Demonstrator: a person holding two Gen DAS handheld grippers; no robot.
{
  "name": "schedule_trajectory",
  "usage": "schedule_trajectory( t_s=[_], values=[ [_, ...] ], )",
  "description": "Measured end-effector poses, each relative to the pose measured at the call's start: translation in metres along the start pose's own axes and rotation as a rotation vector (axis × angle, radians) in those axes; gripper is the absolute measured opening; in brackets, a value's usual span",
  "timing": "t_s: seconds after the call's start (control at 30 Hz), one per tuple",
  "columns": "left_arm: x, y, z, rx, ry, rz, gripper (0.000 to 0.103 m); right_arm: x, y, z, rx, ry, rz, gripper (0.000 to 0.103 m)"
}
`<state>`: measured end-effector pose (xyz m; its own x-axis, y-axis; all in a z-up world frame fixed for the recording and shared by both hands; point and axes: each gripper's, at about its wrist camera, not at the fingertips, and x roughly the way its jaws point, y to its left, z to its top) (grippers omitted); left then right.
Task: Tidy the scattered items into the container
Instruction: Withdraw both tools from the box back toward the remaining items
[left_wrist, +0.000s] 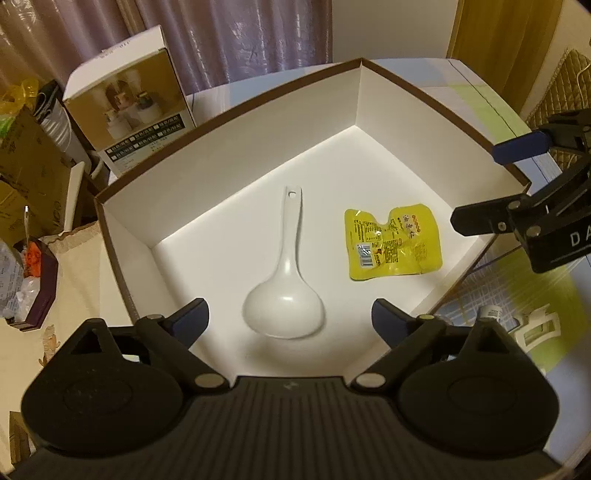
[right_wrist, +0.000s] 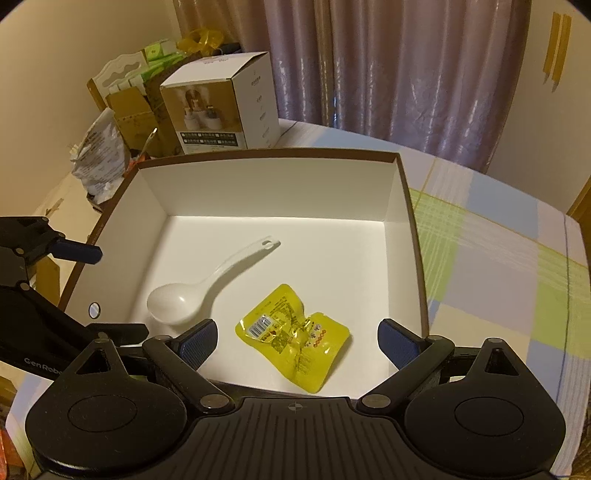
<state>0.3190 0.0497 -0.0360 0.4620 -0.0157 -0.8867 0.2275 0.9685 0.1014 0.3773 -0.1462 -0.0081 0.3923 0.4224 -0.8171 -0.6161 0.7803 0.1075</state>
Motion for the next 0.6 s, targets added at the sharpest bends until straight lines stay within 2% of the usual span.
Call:
schedule_trajectory(
  t_s=[0.3, 0.6],
  values=[
    [-0.028, -0.009, -0.006, 0.007, -0.051, 0.02, 0.095, -0.03, 0.004, -0.014, 0.038, -0.068, -0.008, 0.098],
    [-0.051, -0.016, -0.021, 0.001, -0.082, 0.034, 0.095, -0.056, 0.015, -0.028, 0.036, -0.131, -0.054, 0.098]
  ],
)
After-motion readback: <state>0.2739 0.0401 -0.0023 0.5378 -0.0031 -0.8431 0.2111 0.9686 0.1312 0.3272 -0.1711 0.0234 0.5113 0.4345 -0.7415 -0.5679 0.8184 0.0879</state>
